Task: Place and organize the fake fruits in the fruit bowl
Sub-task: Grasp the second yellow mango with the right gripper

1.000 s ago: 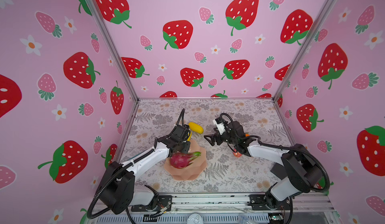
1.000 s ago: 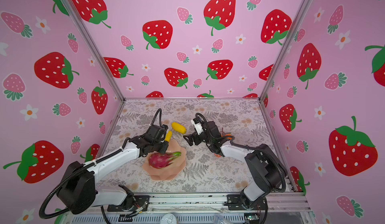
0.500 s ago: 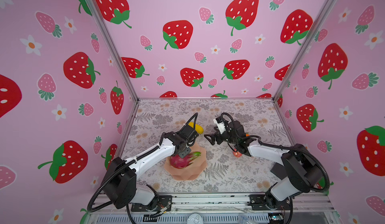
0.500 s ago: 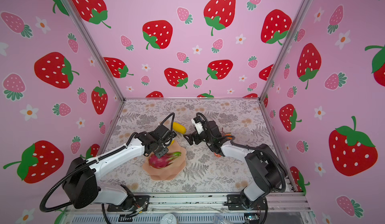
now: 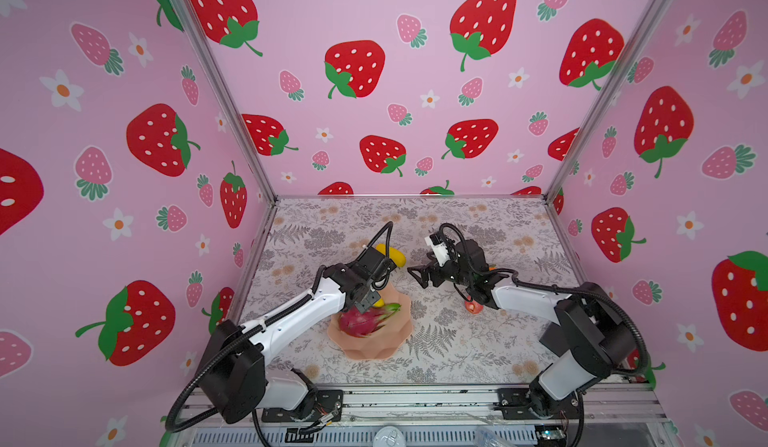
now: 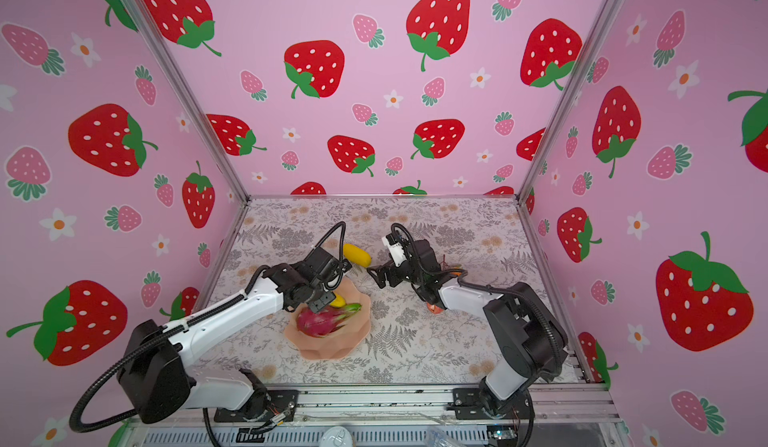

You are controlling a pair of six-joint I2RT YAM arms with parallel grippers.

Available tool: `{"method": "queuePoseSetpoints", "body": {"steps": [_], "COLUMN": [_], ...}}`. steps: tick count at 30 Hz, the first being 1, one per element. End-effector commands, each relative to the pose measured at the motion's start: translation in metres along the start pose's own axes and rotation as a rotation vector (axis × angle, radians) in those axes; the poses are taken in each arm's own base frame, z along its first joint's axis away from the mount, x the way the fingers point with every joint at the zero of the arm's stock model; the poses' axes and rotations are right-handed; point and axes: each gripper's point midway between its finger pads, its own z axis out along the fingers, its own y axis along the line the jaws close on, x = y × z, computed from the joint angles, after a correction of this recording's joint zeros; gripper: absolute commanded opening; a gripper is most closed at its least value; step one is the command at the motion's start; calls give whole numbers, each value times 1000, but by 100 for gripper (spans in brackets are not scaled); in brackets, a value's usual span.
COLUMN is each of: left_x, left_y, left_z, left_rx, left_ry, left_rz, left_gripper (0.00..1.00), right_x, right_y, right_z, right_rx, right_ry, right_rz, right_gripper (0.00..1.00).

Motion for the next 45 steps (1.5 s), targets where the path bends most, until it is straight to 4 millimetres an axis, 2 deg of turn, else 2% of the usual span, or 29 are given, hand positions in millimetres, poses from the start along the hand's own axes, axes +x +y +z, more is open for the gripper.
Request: {"method": "queuePoseSetpoints", "body": {"steps": [1, 4, 6, 10, 14, 19, 22, 23, 24, 26, 28, 31, 32, 35, 39, 43, 45], "left_x": [-11, -19, -20, -19, -14, -5, -5, -6, -7, -8, -9, -7, -7, -6, -1, 9, 17], "left_y": [5, -3, -8, -3, 3, 15, 20, 21, 21, 20, 21, 23, 23, 24, 27, 23, 19], "left_z": [-31, -55, -67, -79, -83, -79, -75, -75, -75, -76, -77, -75, -75, -73, -70, -72, -73], "left_rx": [24, 136, 186, 197, 181, 125, 117, 121, 127, 141, 139, 130, 130, 131, 112, 133, 146], "left_ry": [-134, -283, -360, -462, -529, -505, -490, -490, -494, -509, -513, -507, -505, -494, -471, -434, -404], "left_rz": [-83, -201, -283, -412, -474, -495, -522, -527, -528, -531, -535, -541, -546, -557, -582, -639, -678], "left_gripper": [64, 69, 78, 83, 86, 87, 89, 96, 98, 99, 99, 99, 99, 99, 99, 99, 99], "right_x": [-9, -14, -15, -11, 6, 24, 31, 33, 34, 35, 36, 29, 26, 5, -27, -38, -31], "right_y": [0, -5, -14, -25, -33, -34, -38, -39, -39, -39, -39, -39, -38, -33, -18, 14, 38], "right_z": [20, 47, 68, 102, 130, 137, 141, 142, 142, 142, 142, 138, 136, 122, 89, 47, 27], "right_rx": [-45, -72, -68, -89, -115, -132, -114, -113, -114, -113, -114, -105, -103, -89, -84, -154, -225], "right_ry": [11, 51, 86, 140, 213, 261, 276, 282, 284, 285, 284, 272, 263, 213, 135, 101, 121], "right_rz": [-59, -119, -145, -159, -133, -111, -86, -82, -80, -78, -82, -96, -105, -138, -165, -186, -200], "right_gripper": [99, 99, 99, 99, 100, 98, 90, 89, 87, 81, 69, 42, 40, 38, 38, 37, 37]}}
